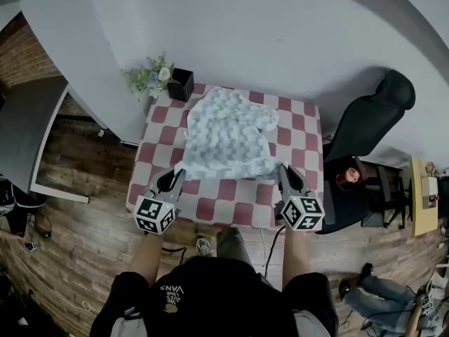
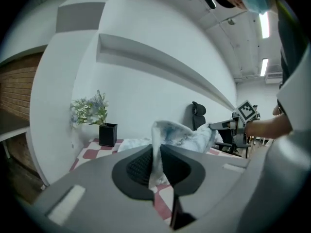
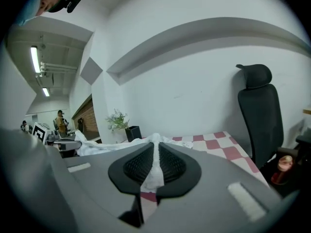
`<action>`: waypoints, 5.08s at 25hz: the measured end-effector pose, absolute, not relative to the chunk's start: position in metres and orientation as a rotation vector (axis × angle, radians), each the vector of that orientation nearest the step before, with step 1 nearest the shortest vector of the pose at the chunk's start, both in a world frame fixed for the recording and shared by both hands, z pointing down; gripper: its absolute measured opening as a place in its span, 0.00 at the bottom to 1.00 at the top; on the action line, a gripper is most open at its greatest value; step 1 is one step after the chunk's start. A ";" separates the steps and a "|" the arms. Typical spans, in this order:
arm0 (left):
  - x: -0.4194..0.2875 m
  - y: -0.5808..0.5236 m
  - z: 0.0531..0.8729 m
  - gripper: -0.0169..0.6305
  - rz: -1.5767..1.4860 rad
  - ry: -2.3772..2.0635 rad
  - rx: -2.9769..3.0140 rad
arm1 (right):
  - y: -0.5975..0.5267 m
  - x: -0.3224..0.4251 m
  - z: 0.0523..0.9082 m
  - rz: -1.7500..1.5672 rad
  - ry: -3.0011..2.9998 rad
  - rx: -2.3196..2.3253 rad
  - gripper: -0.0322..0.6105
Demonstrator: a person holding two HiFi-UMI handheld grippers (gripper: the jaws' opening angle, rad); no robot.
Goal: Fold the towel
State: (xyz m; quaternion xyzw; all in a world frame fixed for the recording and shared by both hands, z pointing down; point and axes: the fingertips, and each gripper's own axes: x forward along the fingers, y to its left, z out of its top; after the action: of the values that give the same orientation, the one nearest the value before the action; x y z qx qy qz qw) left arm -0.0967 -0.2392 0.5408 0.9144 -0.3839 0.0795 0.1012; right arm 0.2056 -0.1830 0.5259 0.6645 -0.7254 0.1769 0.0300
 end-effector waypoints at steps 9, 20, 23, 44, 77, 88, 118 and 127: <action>-0.124 -0.178 0.513 0.07 0.160 -1.056 2.744 | -0.086 0.178 0.508 0.652 -2.318 2.070 0.10; -0.124 -0.091 0.505 0.07 0.193 -1.089 2.723 | 0.015 0.174 0.493 0.718 -2.386 2.007 0.10; -0.119 -0.062 0.506 0.07 0.206 -1.097 2.717 | 0.046 0.179 0.494 0.740 -2.398 1.994 0.10; -0.104 -0.014 0.511 0.07 0.224 -1.170 2.749 | 0.075 0.200 0.497 0.617 -2.426 1.974 0.10; -0.025 -0.374 0.603 0.08 0.495 -0.893 2.653 | -0.298 0.277 0.567 0.572 -2.034 2.101 0.10; -0.022 -0.444 0.654 0.14 0.503 -1.082 2.529 | -0.376 0.290 0.616 0.647 -1.945 2.085 0.10; -0.103 -0.389 0.662 0.44 0.360 -0.995 2.166 | -0.214 0.273 0.661 1.177 -2.118 1.748 0.45; -0.076 -0.250 0.667 0.45 0.495 -0.799 2.381 | -0.143 0.250 0.682 1.174 -2.160 1.656 0.45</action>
State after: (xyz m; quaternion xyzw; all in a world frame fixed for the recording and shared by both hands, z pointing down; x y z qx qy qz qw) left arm -0.0755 -0.2497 0.6675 0.8910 -0.2990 0.1853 0.2869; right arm 0.2500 -0.1431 0.6821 0.5565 -0.7258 0.3945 0.0885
